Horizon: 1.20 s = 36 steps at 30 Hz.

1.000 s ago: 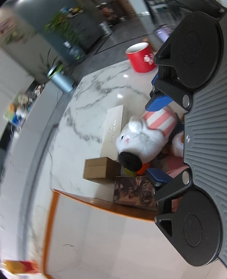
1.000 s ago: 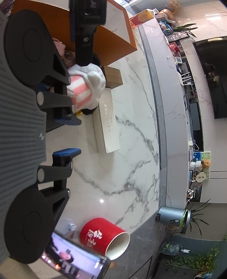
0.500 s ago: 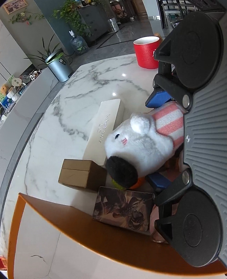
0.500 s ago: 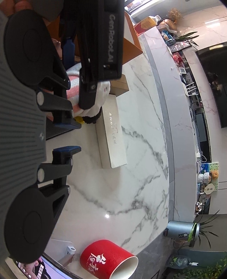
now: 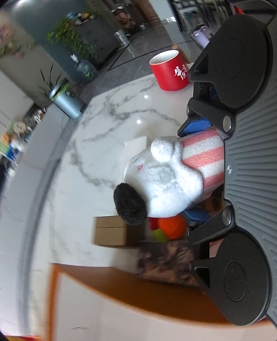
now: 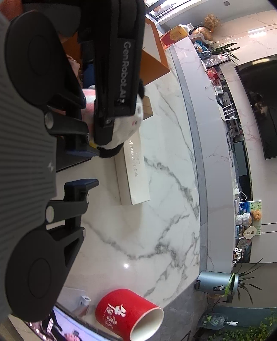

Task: Organize objects
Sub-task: 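Grasp the white plush dog in striped cup with the left tool, then lift the white plush with the left tool while the right tool grasps the dog-and-duck plush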

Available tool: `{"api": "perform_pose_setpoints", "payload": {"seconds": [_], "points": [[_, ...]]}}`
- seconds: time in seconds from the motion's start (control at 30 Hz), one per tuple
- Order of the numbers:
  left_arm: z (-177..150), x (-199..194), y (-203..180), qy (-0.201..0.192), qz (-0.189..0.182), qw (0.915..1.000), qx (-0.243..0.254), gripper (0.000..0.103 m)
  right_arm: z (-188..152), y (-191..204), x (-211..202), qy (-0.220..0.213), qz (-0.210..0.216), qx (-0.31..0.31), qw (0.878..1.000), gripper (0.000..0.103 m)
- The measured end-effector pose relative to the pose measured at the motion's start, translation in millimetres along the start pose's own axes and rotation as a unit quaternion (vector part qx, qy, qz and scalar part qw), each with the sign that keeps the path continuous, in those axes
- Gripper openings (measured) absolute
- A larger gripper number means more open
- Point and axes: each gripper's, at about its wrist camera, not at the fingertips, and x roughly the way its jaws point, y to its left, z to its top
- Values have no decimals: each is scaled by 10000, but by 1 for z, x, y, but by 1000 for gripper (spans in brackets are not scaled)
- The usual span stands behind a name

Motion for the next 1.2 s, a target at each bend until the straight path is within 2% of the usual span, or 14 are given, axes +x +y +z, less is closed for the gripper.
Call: {"api": "perform_pose_setpoints", "payload": {"seconds": [0.17,0.3,0.4,0.5,0.6,0.73,0.8,1.0,1.07,1.2], "points": [[-5,-37,-8,-371,88,9966,735,80,-12,7,-27,92,180,-199,9996,26],[-16,-58,-9,-443,60,9922,1164,80,-30,28,-43,221,402,-699,9965,27],[-25,-70,-7,-415,114,9887,1436,80,-45,41,-47,361,455,-1150,9917,43],[-35,-79,-6,-423,176,9860,1602,81,-54,49,-42,556,396,-1633,9842,48],[-41,-86,-4,-476,195,9848,1657,80,-61,58,-36,658,210,-2106,9751,61],[-45,-93,0,-514,147,9849,1645,80,-68,68,-27,734,65,-2453,9666,64],[-47,-97,3,-527,115,9853,1620,81,-70,72,-21,717,-68,-2583,9634,69],[-50,-111,9,-630,26,9860,1542,81,-75,82,-9,683,-412,-2864,9548,72],[-51,-118,10,-685,-12,9857,1542,80,-75,84,-9,605,-607,-2907,9530,59],[-53,-135,14,-838,-106,9845,1539,81,-69,85,-14,696,-473,-2694,9593,53]]}}
